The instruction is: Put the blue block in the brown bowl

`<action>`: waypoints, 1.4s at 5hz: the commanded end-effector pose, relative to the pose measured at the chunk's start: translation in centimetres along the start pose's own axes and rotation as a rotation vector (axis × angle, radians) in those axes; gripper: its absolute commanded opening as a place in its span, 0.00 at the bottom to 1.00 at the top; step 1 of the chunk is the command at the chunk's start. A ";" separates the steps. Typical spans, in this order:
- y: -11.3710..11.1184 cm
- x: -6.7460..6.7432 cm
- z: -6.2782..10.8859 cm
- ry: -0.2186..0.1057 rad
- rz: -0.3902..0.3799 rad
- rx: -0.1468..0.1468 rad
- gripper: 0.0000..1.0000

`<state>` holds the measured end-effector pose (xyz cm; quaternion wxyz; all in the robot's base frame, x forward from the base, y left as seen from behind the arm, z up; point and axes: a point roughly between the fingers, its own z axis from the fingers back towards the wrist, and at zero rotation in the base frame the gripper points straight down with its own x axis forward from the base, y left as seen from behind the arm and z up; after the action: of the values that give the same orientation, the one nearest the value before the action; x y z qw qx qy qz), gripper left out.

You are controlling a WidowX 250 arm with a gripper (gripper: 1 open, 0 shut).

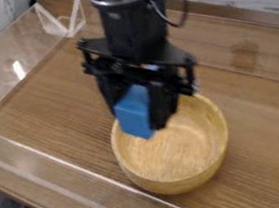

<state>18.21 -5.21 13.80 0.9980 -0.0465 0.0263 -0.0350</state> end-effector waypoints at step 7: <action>-0.6 3.0 1.2 -0.114 0.002 -0.053 1.00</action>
<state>20.39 -5.87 13.63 0.9970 -0.0700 -0.0044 -0.0325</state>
